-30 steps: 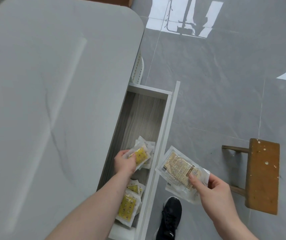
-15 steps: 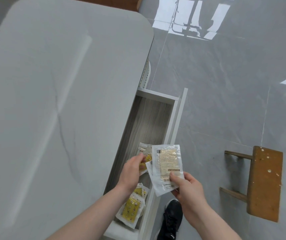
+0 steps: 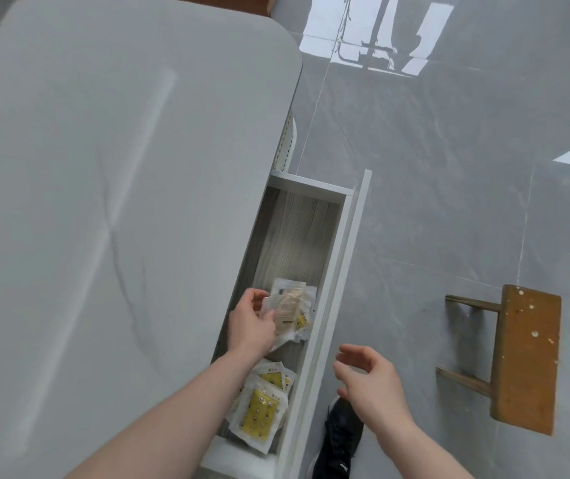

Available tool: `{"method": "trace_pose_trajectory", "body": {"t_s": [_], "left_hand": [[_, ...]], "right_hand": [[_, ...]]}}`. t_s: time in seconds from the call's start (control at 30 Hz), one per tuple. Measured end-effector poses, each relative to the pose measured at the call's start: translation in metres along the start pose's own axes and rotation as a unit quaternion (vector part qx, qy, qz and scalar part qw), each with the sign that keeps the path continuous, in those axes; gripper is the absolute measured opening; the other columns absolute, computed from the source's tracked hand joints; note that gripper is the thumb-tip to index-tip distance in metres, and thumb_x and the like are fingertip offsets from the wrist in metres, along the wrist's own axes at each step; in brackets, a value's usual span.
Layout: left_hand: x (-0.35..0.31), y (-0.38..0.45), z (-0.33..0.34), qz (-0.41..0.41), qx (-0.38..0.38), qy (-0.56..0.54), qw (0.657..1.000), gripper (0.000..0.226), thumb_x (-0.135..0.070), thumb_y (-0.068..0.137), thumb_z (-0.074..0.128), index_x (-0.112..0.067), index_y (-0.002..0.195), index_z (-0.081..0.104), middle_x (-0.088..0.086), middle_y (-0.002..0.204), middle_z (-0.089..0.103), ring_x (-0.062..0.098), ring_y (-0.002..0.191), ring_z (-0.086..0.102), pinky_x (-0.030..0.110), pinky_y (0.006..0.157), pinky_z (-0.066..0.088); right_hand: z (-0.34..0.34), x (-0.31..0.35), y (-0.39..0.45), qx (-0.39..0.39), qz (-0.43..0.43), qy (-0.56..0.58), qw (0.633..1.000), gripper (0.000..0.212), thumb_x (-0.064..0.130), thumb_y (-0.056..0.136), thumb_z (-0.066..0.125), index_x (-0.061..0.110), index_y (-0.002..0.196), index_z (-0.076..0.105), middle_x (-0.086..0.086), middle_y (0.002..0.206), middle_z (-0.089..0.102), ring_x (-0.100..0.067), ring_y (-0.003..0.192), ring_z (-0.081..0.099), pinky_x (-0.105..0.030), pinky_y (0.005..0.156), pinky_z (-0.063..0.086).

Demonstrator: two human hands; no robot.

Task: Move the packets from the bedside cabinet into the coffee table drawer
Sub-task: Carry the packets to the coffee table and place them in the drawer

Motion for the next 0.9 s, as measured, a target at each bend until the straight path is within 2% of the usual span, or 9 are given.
{"method": "trace_pose_trajectory", "body": {"t_s": [0.13, 0.23, 0.3, 0.37, 0.43, 0.53, 0.67, 0.8, 0.9], "left_hand": [[0.009, 0.015, 0.023, -0.031, -0.005, 0.010, 0.999, 0.035, -0.003, 0.094, 0.067, -0.031, 0.114, 0.059, -0.006, 0.110, 0.072, 0.012, 0.095, 0.067, 0.018, 0.065, 0.048], [0.017, 0.024, 0.040, -0.048, 0.045, 0.021, 0.998, 0.048, -0.003, 0.093, 0.070, -0.026, 0.132, 0.056, -0.002, 0.124, 0.070, 0.011, 0.100, 0.064, 0.011, 0.062, 0.043], [0.019, 0.020, 0.046, -0.035, 0.092, 0.070, 0.993, 0.066, -0.001, 0.091, 0.070, -0.025, 0.147, 0.047, -0.002, 0.131, 0.066, 0.015, 0.110, 0.063, 0.016, 0.074, 0.050], [0.015, 0.011, 0.048, 0.009, 0.128, 0.166, 0.978, 0.080, 0.003, 0.087, 0.068, -0.029, 0.154, 0.037, -0.001, 0.133, 0.064, 0.021, 0.118, 0.062, 0.031, 0.091, 0.056], [0.009, -0.001, 0.045, 0.056, 0.131, 0.231, 0.963, 0.087, 0.006, 0.084, 0.066, -0.029, 0.156, 0.032, -0.002, 0.142, 0.057, 0.024, 0.129, 0.054, 0.041, 0.105, 0.052], [0.009, -0.028, 0.031, 0.056, 0.131, 0.230, 0.963, 0.086, 0.007, 0.084, 0.059, -0.025, 0.158, 0.031, -0.004, 0.156, 0.045, 0.022, 0.142, 0.043, 0.043, 0.118, 0.042], [0.002, -0.083, -0.008, 0.072, 0.162, 0.250, 0.952, 0.072, -0.004, 0.090, 0.050, -0.025, 0.157, 0.037, -0.005, 0.163, 0.036, 0.021, 0.146, 0.039, 0.039, 0.122, 0.035], [-0.027, -0.157, -0.078, 0.124, 0.149, 0.314, 0.929, 0.064, -0.017, 0.094, 0.052, -0.024, 0.156, 0.040, -0.004, 0.168, 0.026, 0.019, 0.150, 0.032, 0.035, 0.125, 0.026], [-0.048, -0.222, -0.134, 0.151, 0.149, 0.341, 0.916, 0.067, -0.025, 0.096, 0.052, -0.024, 0.160, 0.032, -0.001, 0.170, 0.021, 0.019, 0.155, 0.022, 0.035, 0.128, 0.019]], "right_hand": [[-0.016, -0.019, -0.003, -0.008, 0.010, -0.015, 1.000, 0.019, 0.010, 0.094, 0.068, 0.026, 0.103, 0.073, 0.009, 0.103, 0.075, -0.015, 0.085, 0.077, -0.040, 0.080, 0.065], [-0.024, -0.033, -0.007, -0.014, 0.017, -0.016, 1.000, 0.016, 0.010, 0.096, 0.067, 0.023, 0.102, 0.074, 0.009, 0.101, 0.075, -0.016, 0.081, 0.077, -0.043, 0.082, 0.065], [-0.025, -0.039, -0.011, -0.017, 0.021, -0.014, 1.000, 0.016, 0.008, 0.095, 0.067, 0.022, 0.100, 0.074, 0.007, 0.099, 0.076, -0.020, 0.081, 0.078, -0.045, 0.082, 0.065], [-0.024, -0.041, -0.016, -0.020, 0.017, -0.010, 1.000, 0.015, 0.009, 0.095, 0.068, 0.022, 0.098, 0.074, 0.007, 0.098, 0.076, -0.021, 0.080, 0.077, -0.046, 0.080, 0.065], [-0.023, -0.039, -0.022, -0.024, 0.012, -0.009, 1.000, 0.015, 0.010, 0.094, 0.068, 0.023, 0.098, 0.074, 0.008, 0.098, 0.076, -0.019, 0.079, 0.077, -0.046, 0.078, 0.065], [-0.023, -0.035, -0.037, -0.022, -0.003, -0.017, 1.000, 0.018, 0.011, 0.093, 0.070, 0.027, 0.099, 0.073, 0.012, 0.103, 0.074, -0.017, 0.082, 0.076, -0.046, 0.081, 0.065], [-0.026, -0.006, -0.072, -0.010, -0.067, -0.114, 0.991, 0.030, 0.021, 0.091, 0.071, 0.038, 0.115, 0.065, 0.020, 0.122, 0.065, -0.001, 0.097, 0.067, -0.021, 0.078, 0.052], [-0.036, 0.027, -0.139, 0.020, -0.106, -0.232, 0.967, 0.055, 0.025, 0.097, 0.066, 0.034, 0.148, 0.048, 0.014, 0.150, 0.048, -0.007, 0.126, 0.052, -0.027, 0.106, 0.044], [-0.045, 0.046, -0.206, 0.037, -0.126, -0.306, 0.943, 0.064, 0.027, 0.099, 0.063, 0.029, 0.158, 0.037, 0.010, 0.166, 0.031, -0.013, 0.153, 0.031, -0.032, 0.123, 0.027]]}}
Point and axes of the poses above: each hand's wrist, its own y-axis towards the middle knuckle, its own z-axis out of the palm, x = y × z, the point moved 6 cm from there along y, towards the middle knuckle
